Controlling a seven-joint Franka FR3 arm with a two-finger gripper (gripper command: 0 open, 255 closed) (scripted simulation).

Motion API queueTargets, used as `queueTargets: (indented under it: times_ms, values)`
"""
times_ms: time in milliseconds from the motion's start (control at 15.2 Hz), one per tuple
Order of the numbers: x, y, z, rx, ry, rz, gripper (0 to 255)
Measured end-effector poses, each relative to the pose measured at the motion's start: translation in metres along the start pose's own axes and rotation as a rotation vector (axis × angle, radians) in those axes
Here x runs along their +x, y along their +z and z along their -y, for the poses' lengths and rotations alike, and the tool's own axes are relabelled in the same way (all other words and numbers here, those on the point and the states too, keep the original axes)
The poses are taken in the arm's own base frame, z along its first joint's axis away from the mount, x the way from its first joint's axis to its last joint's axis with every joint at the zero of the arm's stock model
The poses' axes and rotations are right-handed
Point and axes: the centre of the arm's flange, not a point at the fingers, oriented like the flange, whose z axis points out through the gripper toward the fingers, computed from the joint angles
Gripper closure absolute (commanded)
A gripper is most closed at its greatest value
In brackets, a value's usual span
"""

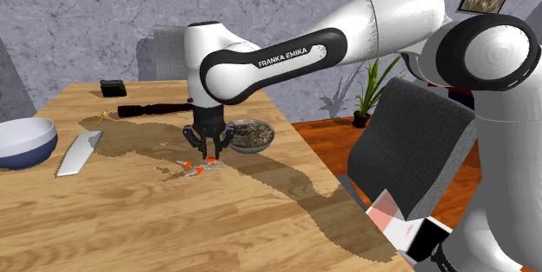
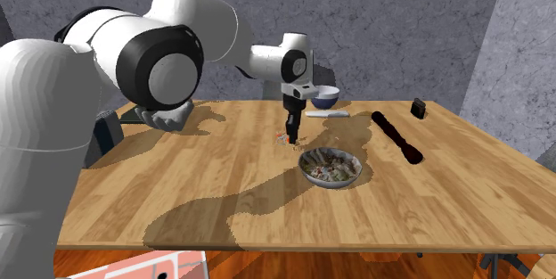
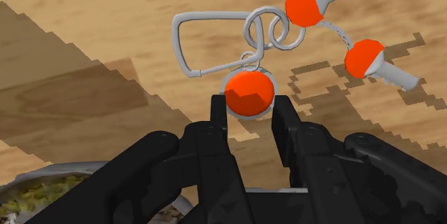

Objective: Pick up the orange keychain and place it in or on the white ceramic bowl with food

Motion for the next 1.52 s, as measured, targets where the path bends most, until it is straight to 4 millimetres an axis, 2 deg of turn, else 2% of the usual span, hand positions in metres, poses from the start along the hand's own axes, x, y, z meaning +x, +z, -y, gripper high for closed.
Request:
queueTargets:
  times_ms: [1122, 1518]
  values:
    - [0.000, -0.086, 0.000, 0.000, 0.000, 0.000, 255]
    - [0.049, -0.092, -0.040, -0.001, 0.001, 0.000, 255]
